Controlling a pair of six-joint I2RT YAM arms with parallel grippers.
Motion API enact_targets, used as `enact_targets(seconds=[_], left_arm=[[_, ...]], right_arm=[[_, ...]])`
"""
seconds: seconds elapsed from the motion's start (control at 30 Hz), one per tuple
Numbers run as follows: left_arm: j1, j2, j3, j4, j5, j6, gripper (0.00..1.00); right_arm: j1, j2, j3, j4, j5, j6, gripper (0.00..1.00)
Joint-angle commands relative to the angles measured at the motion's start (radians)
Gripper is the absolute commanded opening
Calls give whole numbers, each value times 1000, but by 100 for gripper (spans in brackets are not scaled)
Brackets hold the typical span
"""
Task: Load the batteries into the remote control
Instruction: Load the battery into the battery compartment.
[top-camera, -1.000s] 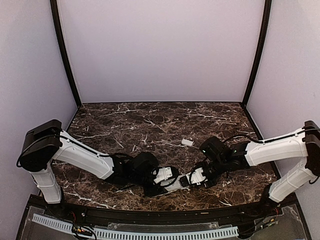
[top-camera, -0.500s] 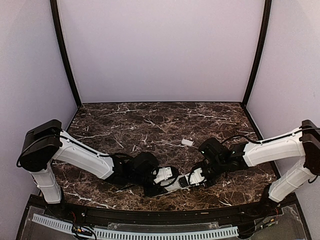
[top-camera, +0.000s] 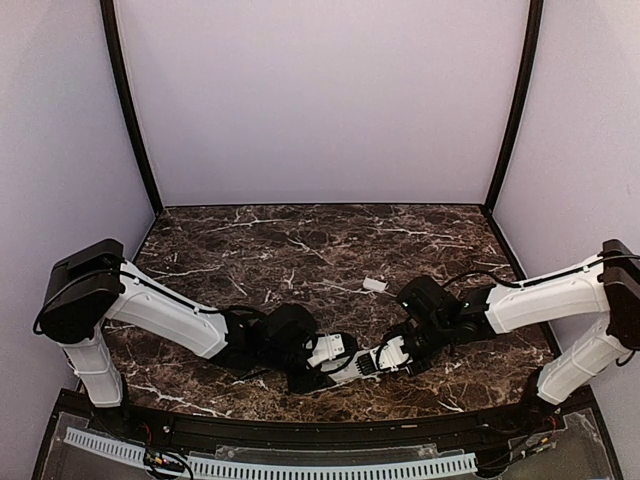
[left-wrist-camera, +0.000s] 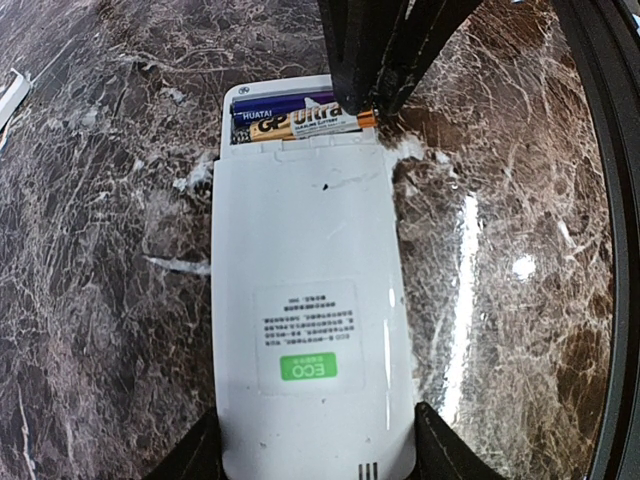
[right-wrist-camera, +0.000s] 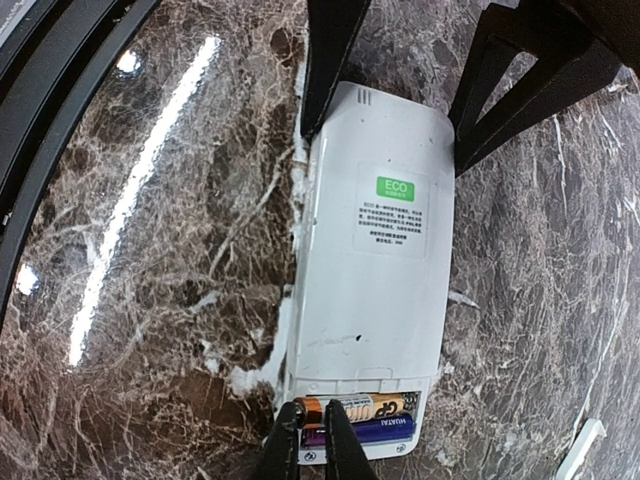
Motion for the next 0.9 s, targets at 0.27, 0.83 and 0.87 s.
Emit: enact_targets(seconds=[0.27, 0.83, 0.87], left_arm=[[-3, 53, -24, -136, 80, 26, 51], [-3, 62, -19, -139, 74, 23, 51], [-3, 62, -21, -140, 72, 23, 51]], right_arm=[[8, 78, 16, 58, 58, 19, 5], [9, 33, 64, 8, 0, 93, 9], [9, 18, 68, 16, -25, 111, 10]])
